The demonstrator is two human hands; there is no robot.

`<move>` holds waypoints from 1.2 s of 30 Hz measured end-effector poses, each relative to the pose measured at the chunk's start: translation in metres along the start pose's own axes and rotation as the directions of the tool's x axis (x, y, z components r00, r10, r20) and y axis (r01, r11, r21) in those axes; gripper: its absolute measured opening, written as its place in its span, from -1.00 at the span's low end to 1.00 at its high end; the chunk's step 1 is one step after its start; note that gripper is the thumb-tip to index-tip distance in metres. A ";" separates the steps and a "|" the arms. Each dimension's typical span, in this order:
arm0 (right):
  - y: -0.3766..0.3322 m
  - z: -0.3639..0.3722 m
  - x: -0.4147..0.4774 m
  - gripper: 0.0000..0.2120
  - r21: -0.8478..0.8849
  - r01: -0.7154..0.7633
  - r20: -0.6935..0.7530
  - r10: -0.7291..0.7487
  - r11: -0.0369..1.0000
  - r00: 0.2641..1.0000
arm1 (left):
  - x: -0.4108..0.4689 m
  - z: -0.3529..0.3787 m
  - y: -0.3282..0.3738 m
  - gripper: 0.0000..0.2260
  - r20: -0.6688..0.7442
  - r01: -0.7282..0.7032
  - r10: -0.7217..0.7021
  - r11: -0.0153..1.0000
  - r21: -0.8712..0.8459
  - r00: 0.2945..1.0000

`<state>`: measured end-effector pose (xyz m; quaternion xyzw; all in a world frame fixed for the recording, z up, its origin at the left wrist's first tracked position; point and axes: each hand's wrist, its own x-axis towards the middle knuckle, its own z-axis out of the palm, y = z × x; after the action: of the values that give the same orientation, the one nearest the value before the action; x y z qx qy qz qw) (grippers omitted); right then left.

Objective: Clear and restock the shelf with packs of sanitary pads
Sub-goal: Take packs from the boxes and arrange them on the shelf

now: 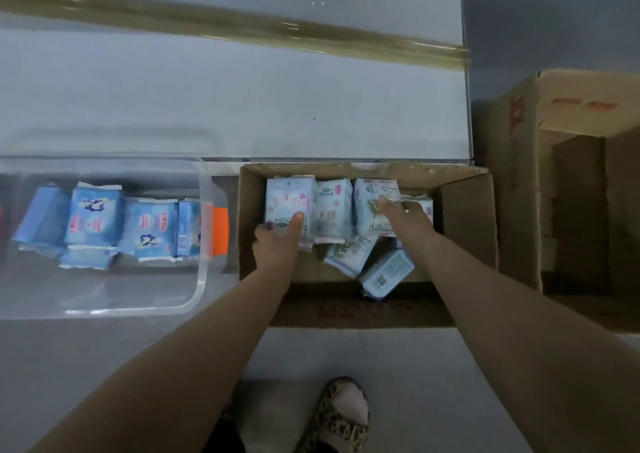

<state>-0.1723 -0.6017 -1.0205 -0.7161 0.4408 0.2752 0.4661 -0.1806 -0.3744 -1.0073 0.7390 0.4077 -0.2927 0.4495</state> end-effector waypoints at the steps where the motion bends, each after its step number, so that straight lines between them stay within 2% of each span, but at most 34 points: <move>1: 0.002 0.003 0.005 -0.30 0.075 -0.022 -0.006 0.022 0.997 1.000 | 0.003 0.002 -0.001 -0.26 -0.014 0.022 -0.022 0.999 -0.041 1.000; 4: 0.003 0.015 0.010 -0.46 0.297 -0.120 0.019 0.120 0.947 0.993 | 0.010 0.006 -0.004 -0.24 -0.044 0.084 -0.092 0.983 -0.163 0.995; 6: 0.004 0.024 0.010 -0.49 0.376 -0.135 0.002 0.145 0.917 0.989 | 0.015 0.006 -0.007 -0.29 -0.031 0.119 -0.131 0.962 -0.246 0.991; 9: 0.006 0.033 0.005 -0.43 0.442 -0.126 -0.033 0.157 0.888 0.987 | 0.018 0.005 -0.007 -0.40 0.053 0.176 -0.169 0.909 -0.378 0.984; 12: 0.007 0.033 -0.013 -0.34 0.578 -0.166 0.038 0.177 0.799 0.983 | 0.017 0.004 0.000 -0.58 0.150 0.248 -0.199 0.827 -0.506 0.969; 17: 0.022 0.026 -0.054 -0.57 0.646 -0.240 0.165 0.174 0.725 0.971 | 0.006 -0.003 0.009 -0.63 0.257 0.340 -0.233 0.762 -0.551 0.938; 20: 0.032 0.024 -0.080 -0.65 0.686 -0.262 0.211 0.159 0.679 0.964 | 0.000 -0.010 0.009 -0.54 0.253 0.331 -0.224 0.764 -0.554 0.941; 23: 0.037 0.024 -0.099 -0.60 0.705 -0.272 0.239 0.141 0.655 0.961 | -0.003 -0.018 0.006 -0.36 0.202 0.285 -0.209 0.814 -0.506 0.957; 25: 0.038 0.021 -0.109 -0.54 0.726 -0.261 0.248 0.112 0.637 0.962 | -0.006 -0.025 0.004 -0.33 0.213 0.267 -0.180 0.814 -0.517 0.960; 28: 0.040 0.015 -0.126 -0.46 0.753 -0.252 0.267 0.068 0.608 0.961 | -0.020 -0.039 -0.001 -0.41 0.292 0.288 -0.145 0.793 -0.537 0.945; 32: 0.031 0.006 -0.171 -0.39 0.778 -0.238 0.273 0.027 0.581 0.962 | -0.059 -0.065 0.002 -0.64 0.409 0.320 -0.117 0.820 -0.474 0.905; 36: 0.003 -0.007 -0.235 -0.40 0.775 -0.215 0.270 -0.005 0.594 0.963 | -0.101 -0.108 0.031 -0.63 0.438 0.262 -0.041 0.850 -0.457 0.898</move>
<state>-0.2832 -0.5207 -0.8292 -0.3652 0.4979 0.1622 0.7697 -0.1964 -0.3192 -0.8675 0.4813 0.4238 -0.3603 0.6774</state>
